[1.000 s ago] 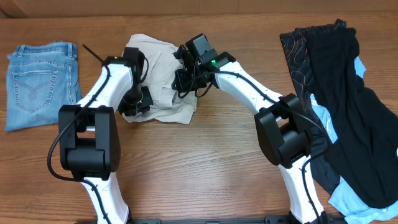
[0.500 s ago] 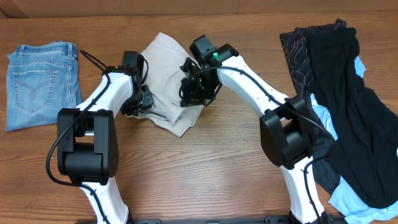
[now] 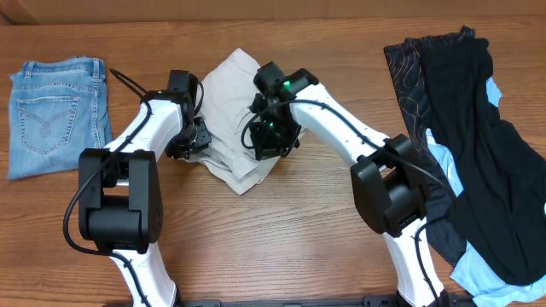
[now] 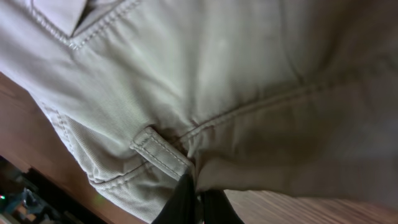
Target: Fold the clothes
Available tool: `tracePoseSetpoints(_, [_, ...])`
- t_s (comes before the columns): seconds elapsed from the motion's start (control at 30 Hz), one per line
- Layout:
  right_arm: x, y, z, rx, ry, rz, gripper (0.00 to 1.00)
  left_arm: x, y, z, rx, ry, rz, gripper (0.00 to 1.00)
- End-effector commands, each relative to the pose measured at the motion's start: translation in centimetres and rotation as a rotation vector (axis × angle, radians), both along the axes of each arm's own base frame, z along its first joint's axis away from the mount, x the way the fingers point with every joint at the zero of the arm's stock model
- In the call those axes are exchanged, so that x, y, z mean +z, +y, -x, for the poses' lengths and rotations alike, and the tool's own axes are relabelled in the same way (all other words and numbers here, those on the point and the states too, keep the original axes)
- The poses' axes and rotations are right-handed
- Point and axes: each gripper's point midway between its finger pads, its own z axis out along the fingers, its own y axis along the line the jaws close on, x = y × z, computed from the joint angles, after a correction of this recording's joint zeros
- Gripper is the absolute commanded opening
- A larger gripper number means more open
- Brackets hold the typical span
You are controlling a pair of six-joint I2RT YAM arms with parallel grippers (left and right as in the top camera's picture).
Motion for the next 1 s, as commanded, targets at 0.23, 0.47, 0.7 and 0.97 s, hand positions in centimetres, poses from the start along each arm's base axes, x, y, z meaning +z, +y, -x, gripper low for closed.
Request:
tracePoseSetpoints(0.23, [0.6, 1.2, 1.8, 0.069, -0.07, 0.06, 0.04, 2.7, -1.3, -0.2, 0.011, -0.049, 0.092, 0.44])
tracePoseSetpoints(0.47, [-2.1, 0.0, 3.3, 0.069, -0.017, 0.099, 0.04, 5.0, -1.8, -0.3, 0.003, -0.08, 0.128, 0.45])
tracePoseSetpoints(0.7, [-4.5, -1.0, 4.5, 0.07, 0.013, 0.122, 0.04, 10.9, -1.8, -1.7, -0.003, -0.207, 0.131, 0.47])
tracePoseSetpoints(0.97, [-4.9, -0.9, 4.3, 0.07, 0.003, 0.114, 0.04, 12.0, -2.6, -6.4, -0.022, -0.387, 0.163, 0.58])
